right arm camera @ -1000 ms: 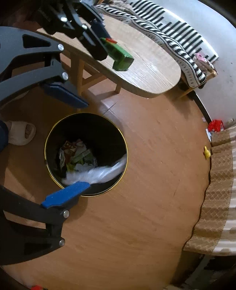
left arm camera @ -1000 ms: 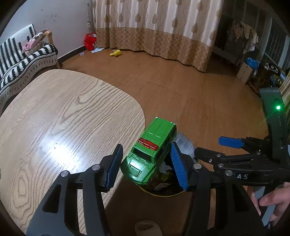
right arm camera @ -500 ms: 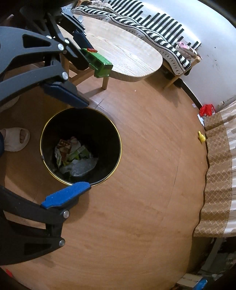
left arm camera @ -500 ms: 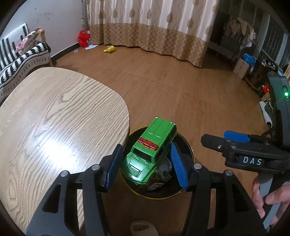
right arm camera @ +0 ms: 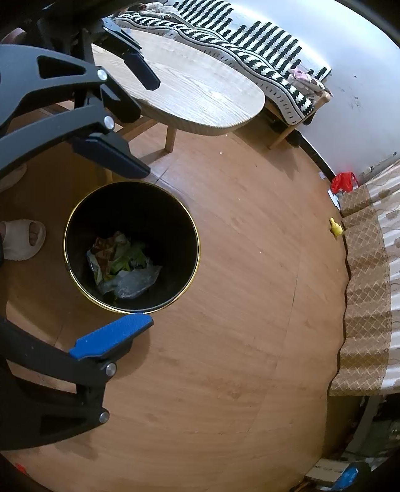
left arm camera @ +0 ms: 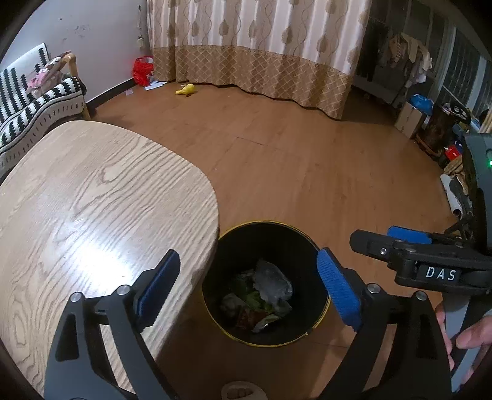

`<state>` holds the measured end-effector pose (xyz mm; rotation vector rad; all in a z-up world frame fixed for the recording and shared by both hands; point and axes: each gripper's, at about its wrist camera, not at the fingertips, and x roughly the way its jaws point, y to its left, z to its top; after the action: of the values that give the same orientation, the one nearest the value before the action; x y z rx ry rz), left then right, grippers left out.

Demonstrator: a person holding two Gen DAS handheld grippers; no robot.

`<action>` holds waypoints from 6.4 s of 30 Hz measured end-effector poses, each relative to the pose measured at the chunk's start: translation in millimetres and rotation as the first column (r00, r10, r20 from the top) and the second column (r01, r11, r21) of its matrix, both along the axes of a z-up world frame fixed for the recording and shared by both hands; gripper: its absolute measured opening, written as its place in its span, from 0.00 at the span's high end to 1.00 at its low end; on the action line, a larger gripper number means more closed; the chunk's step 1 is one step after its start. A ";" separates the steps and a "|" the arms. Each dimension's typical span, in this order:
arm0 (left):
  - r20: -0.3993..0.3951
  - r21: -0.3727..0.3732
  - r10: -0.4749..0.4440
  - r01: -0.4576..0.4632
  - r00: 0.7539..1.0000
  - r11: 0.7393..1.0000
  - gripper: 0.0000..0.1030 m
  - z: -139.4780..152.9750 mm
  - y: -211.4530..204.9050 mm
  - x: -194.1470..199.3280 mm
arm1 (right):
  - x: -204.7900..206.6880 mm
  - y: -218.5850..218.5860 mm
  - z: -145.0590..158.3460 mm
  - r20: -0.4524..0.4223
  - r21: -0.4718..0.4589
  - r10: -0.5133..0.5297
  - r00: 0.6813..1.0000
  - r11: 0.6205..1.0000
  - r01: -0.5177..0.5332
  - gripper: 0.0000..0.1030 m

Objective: Collect trash
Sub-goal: 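Move both tools back over the table, then grasp the blue foil wrapper with the left tool while the right grasps the white cigarette box, then lift the foil wrapper and cigarette box off the table toward the bin, then hold both items over the bin and open both tools to drop them, then move both open tools back over the table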

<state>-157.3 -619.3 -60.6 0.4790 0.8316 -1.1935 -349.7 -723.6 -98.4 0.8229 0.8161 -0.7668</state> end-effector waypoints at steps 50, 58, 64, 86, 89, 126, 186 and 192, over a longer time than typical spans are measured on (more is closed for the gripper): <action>0.004 0.000 0.886 -0.886 0.464 0.464 0.44 -7.4 527.1 335.2 | 427.6 434.0 19.5 -0.187 -0.128 0.848 0.496 0.480 -0.868 0.15; -0.035 0.003 0.891 -0.891 0.453 0.453 0.77 -4.4 544.2 334.4 | 456.1 433.5 14.4 -0.175 -0.165 0.849 0.498 0.474 -0.865 0.14; -0.035 0.020 0.898 -0.898 0.438 0.439 0.77 -3.1 556.5 330.9 | 468.5 444.1 11.3 -0.206 -0.229 0.859 0.469 0.424 -0.877 0.14; -0.004 -0.066 0.855 -0.854 0.518 0.517 0.77 45.3 514.5 283.6 | 400.9 402.5 69.4 -0.087 -0.308 0.827 0.556 0.508 -0.804 0.40; -0.009 -0.070 0.834 -0.832 0.552 0.550 0.77 50.3 488.8 273.1 | 378.8 379.5 77.1 -0.077 -0.326 0.803 0.591 0.540 -0.776 0.40; -0.006 -0.070 -0.002 0.001 1.000 0.998 0.77 27.9 46.0 -26.0 | 8.9 17.9 38.2 -0.041 -0.175 0.119 0.992 0.977 -0.124 0.40; -0.004 -0.008 -0.081 0.081 0.997 0.997 0.23 1.8 11.8 -34.2 | 9.8 4.9 15.8 -0.041 -0.042 0.098 0.994 0.994 -0.100 0.21; 0.002 -0.008 -0.070 0.070 0.998 0.998 0.23 4.3 19.3 -26.4 | 12.1 8.0 20.2 -0.025 -0.060 0.100 0.995 0.993 -0.101 0.20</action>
<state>-183.7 -600.0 -56.3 0.5057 0.8139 -1.2598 -337.6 -715.7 -78.2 0.7146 0.8434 -0.7094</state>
